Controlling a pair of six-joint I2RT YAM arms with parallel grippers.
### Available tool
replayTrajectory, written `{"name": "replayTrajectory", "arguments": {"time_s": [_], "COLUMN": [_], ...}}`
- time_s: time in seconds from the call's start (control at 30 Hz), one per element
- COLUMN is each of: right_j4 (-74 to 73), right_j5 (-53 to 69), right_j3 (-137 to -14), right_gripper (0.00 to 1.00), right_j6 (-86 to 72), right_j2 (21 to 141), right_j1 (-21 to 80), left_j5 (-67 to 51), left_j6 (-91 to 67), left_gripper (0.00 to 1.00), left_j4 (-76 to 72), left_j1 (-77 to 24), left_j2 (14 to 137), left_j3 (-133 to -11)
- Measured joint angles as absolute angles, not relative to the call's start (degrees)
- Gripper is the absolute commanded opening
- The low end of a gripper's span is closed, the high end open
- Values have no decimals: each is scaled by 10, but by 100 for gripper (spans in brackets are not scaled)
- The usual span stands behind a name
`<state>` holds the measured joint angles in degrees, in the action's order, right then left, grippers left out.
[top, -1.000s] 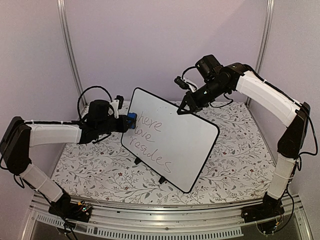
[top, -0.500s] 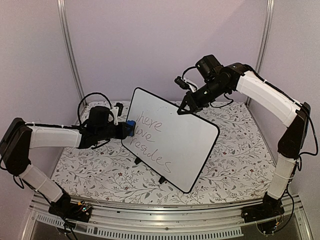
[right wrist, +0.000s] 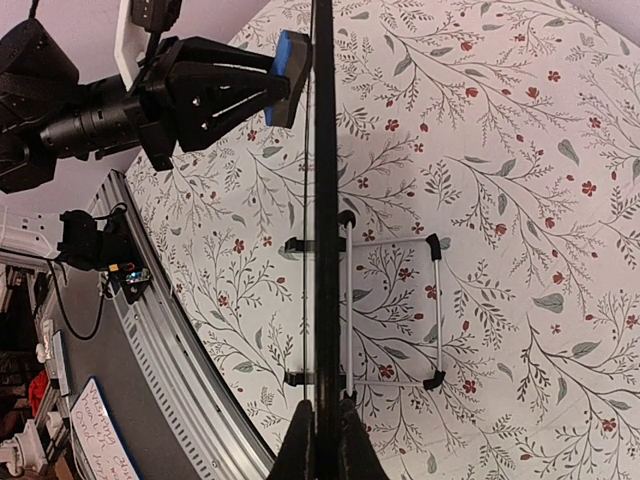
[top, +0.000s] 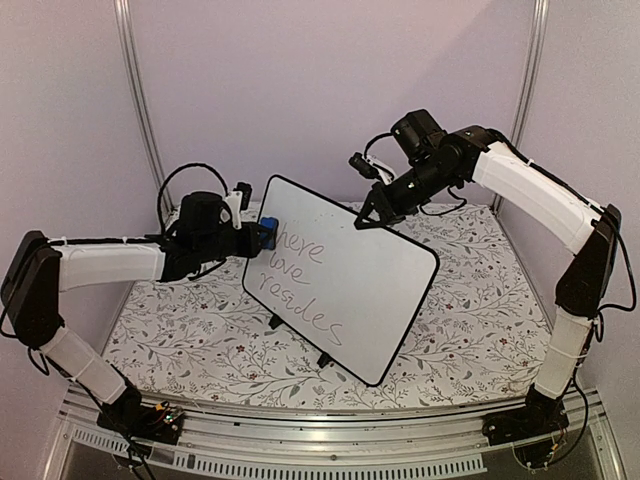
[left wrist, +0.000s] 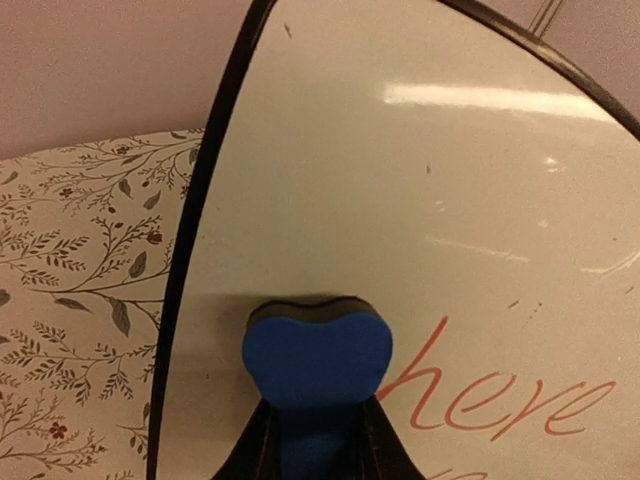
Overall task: Erase the whiteboard
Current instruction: Erase the whiteboard from the whiteboard stand.
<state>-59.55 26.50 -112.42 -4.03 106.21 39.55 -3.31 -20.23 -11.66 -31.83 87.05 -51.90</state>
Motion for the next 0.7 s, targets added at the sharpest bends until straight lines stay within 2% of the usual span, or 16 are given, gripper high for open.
{"name": "replayTrajectory", "arguments": {"time_s": [0.4, 0.7], "right_j4": [-596, -595], "right_j5": [262, 262], "right_j3": [-1122, -1121], "right_gripper": [0, 0], "right_j6": [-45, -45], "right_j2": [1061, 1060], "right_j1": [395, 395], "left_j5": [-31, -28], "left_j6": [-222, -222], "left_gripper": [0, 0], "left_j4": [-145, -141], "left_j1": [-334, -335], "left_j2": [863, 861], "left_j3": [-440, -437]}}
